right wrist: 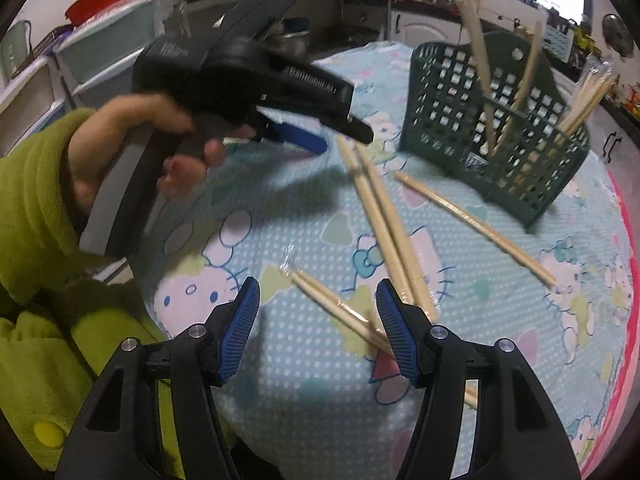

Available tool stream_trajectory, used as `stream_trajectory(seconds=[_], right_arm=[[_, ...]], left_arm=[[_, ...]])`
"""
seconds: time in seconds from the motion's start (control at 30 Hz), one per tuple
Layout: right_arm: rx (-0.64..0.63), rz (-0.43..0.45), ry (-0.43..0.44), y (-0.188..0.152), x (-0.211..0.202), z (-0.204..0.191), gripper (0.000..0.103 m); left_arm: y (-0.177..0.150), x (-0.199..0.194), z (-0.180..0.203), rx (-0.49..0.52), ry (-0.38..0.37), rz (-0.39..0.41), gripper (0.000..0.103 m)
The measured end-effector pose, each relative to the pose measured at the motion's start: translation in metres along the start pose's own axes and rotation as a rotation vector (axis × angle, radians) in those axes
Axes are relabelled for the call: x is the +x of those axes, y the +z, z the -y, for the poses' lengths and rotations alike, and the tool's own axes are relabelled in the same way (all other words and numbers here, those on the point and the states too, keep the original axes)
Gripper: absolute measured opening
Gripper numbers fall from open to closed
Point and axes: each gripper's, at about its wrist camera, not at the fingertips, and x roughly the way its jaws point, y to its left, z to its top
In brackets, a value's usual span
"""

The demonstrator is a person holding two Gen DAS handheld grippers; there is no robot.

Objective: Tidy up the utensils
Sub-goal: 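Lower both tools onto the chopsticks on the cloth and close on them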

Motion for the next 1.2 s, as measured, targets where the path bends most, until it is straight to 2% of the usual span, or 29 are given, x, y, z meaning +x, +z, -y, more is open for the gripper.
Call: stream_trajectory(seconds=[0.1,0.43,0.73,1.2], right_arm=[[-0.006,-0.024,0.003,-0.002,0.008,-0.001,0.058],[-0.037,-0.068,-0.019,0.006,0.032,-0.002,0.056],[-0.041,-0.081,-0.024,0.011,0.048,-0.005,0.056],[-0.092,-0.11,-0.035,0.02,0.059,-0.014,0.055]], left_arm=[[0.004,0.003,-0.009,-0.03,-0.004,-0.003,0.044],[0.017,0.008,-0.032,-0.125,-0.048,-0.006,0.032],[0.02,0.01,-0.042,-0.157,-0.051,-0.001,0.02],[0.036,0.018,-0.033,-0.13,0.017,-0.021,0.019]])
